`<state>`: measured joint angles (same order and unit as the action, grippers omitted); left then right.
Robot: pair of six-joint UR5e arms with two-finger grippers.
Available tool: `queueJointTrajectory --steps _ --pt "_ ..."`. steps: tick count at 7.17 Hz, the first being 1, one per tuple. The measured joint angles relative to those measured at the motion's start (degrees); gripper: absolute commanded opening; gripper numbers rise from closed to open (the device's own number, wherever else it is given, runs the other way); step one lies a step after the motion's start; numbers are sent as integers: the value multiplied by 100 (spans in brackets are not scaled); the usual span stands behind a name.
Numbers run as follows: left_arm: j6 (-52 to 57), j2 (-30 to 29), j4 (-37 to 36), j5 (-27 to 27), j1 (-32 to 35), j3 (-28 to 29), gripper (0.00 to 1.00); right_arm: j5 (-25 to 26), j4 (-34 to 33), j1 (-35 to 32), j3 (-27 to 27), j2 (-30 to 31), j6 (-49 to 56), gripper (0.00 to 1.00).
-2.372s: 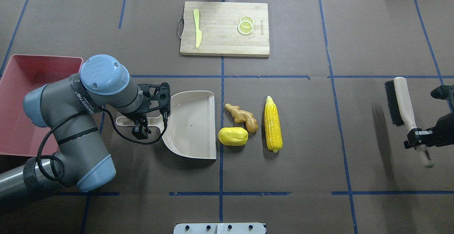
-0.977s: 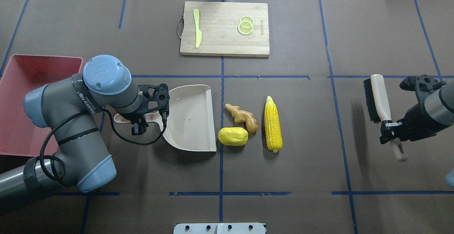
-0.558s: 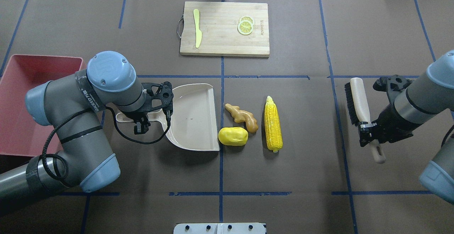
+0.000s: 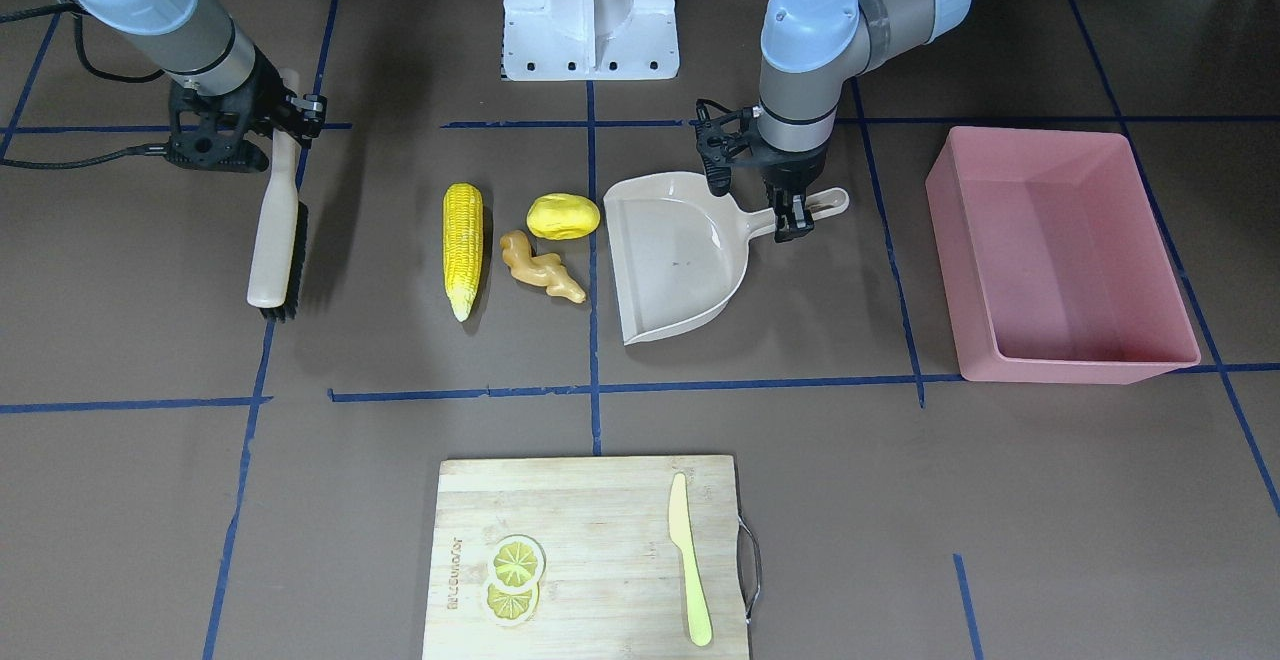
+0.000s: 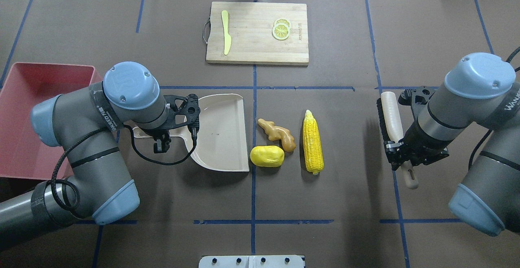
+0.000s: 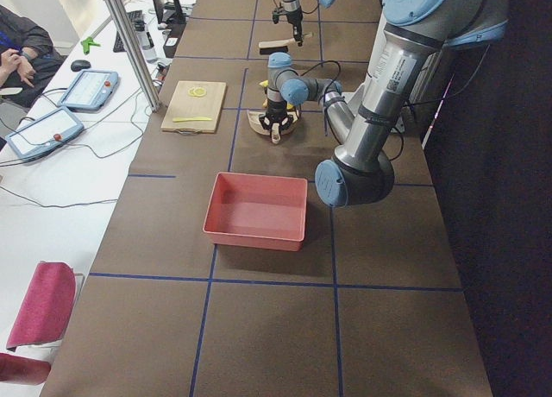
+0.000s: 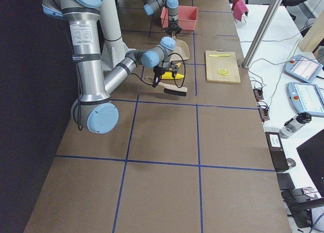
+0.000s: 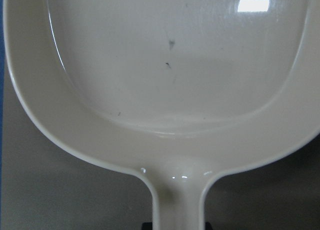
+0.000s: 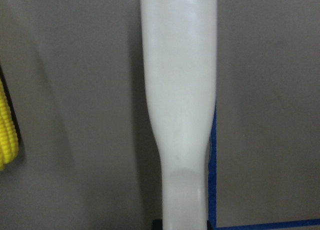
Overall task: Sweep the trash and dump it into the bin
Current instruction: 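Lift the white brush with the right gripper and move it toward the produce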
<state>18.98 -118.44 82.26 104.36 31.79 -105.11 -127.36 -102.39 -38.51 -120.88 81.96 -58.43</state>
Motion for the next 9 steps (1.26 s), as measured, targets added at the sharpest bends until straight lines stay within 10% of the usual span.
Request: queueJointTrajectory --steps 9 --pt "0 -78 -52 -79 -227 -14 0 243 -428 865 957 -1624 -566 0"
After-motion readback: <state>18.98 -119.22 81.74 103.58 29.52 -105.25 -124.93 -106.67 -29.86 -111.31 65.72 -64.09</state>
